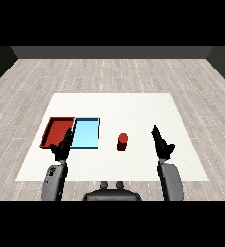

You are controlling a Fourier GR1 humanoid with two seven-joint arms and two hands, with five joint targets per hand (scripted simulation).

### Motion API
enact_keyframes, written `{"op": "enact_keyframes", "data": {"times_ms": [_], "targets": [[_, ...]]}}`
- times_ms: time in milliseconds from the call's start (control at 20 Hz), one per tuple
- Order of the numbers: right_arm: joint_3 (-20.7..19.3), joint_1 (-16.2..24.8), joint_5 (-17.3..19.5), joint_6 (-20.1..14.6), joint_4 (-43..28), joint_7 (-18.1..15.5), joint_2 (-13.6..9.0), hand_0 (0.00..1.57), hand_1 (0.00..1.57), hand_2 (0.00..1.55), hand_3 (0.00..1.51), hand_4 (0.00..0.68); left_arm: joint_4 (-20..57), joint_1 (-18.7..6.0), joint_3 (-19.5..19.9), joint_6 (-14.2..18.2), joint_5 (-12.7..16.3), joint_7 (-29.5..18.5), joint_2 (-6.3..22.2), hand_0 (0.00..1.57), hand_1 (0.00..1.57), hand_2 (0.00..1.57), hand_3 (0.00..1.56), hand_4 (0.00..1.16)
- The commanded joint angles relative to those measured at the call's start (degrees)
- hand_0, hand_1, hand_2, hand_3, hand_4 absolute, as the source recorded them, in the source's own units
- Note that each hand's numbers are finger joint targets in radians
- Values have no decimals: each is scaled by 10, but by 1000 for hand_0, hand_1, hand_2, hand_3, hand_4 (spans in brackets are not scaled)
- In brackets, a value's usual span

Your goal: Pick the red can and put it in the red box

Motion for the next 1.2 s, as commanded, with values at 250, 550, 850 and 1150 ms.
{"op": "enact_keyframes", "data": {"times_ms": [250, 550, 850, 1150], "targets": [[-25, 13, -1, 16, 28, -11, -11, 0, 0, 0, 0, 0, 77, -73, 17, -13, -19, -4, 17, 0, 0, 0, 0, 0], [-34, 32, -39, 51, -3, -193, 12, 0, 0, 0, 0, 0, -13, -42, 12, -13, 5, -209, -29, 0, 0, 0, 0, 0], [-33, -14, -29, 43, 22, -186, 12, 0, 0, 0, 0, 0, -71, 40, -16, -9, -18, -229, -38, 0, 0, 0, 0, 0], [-53, -10, -51, 79, 60, -200, -6, 0, 0, 0, 0, 0, 23, -25, 1, -3, -13, -270, -40, 0, 0, 0, 0, 0]]}}
